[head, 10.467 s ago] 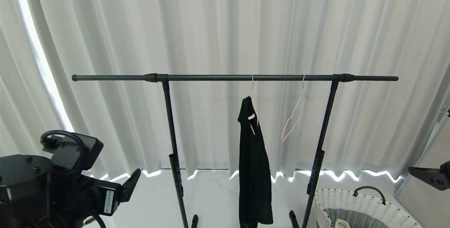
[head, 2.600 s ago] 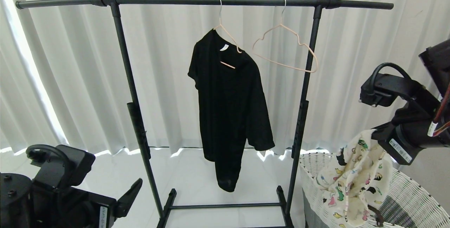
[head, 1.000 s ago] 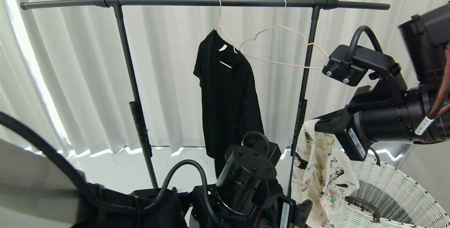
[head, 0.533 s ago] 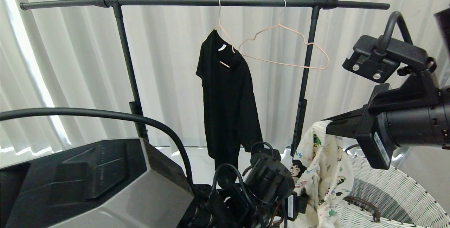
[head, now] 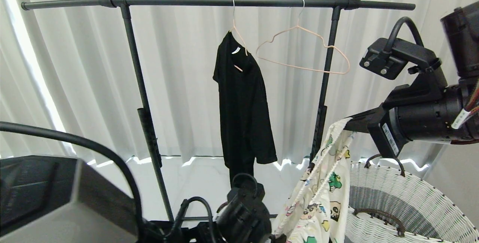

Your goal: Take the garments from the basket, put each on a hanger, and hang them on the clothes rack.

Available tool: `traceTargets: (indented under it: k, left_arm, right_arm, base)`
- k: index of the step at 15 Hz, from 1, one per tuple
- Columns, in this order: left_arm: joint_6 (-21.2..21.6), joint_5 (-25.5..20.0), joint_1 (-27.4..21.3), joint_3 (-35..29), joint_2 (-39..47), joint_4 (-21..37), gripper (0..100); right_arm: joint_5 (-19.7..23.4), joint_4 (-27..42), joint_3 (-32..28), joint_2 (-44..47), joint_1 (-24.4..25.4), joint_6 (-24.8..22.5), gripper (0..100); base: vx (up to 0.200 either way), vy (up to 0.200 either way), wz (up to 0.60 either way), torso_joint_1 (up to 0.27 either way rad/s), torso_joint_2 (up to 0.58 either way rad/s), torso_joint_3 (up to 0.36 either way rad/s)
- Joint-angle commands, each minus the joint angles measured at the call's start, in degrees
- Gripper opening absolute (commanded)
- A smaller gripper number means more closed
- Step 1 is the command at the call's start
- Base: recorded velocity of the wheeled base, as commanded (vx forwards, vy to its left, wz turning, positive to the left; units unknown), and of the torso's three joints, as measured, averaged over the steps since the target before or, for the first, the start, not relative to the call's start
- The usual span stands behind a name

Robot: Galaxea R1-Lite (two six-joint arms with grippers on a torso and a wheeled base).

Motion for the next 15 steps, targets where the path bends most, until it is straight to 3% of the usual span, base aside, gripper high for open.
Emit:
traceTargets:
  k: [1, 3, 6, 8, 9, 12, 15]
  left_arm:
    - [1.0, 0.2, 0.8, 7.0, -12.3, 0.1, 100]
    - [3.4, 2.1, 0.9, 7.6, -17.6, 0.2, 100]
    - [14.4, 4.9, 2.3, 10.9, -22.4, 0.1, 100]
    - [16.2, 5.0, 2.3, 12.5, -24.8, 0.1, 100]
    - [16.2, 5.2, 2.3, 12.8, -25.6, 0.1, 0]
    - [16.9, 7.9, 2.2, 12.9, -27.5, 0.1, 0]
    - [25.5, 10.7, 2.3, 13.6, -31.3, 0.1, 0]
  right_arm:
    - [0.4, 0.1, 0.0, 0.9, 0.5, -0.2, 0]
    - [0.4, 0.9, 0.2, 0.6, 2.2, -0.1, 0]
    - [0.3, 3.1, 0.4, 0.0, 2.9, -0.1, 0]
    - [0.1, 3.2, 0.3, -0.3, 3.4, -0.1, 0]
    - [0.0, 3.3, 0.3, -0.3, 3.8, -0.1, 0]
    - [-0.1, 5.0, 0.3, -0.7, 4.0, -0.1, 0]
    - [-0.1, 7.2, 0.6, -1.8, 4.0, 0.2, 0]
  base:
    - [0.000, 0.000, 0.00, 0.000, 0.00, 0.000]
    - [0.000, 0.000, 0.00, 0.000, 0.00, 0.000]
    - [0.000, 0.000, 0.00, 0.000, 0.00, 0.000]
    - [0.000, 0.000, 0.00, 0.000, 0.00, 0.000]
    - [0.000, 0.000, 0.00, 0.000, 0.00, 0.000]
    - [0.000, 0.000, 0.00, 0.000, 0.00, 0.000]
    - [0.000, 0.000, 0.00, 0.000, 0.00, 0.000]
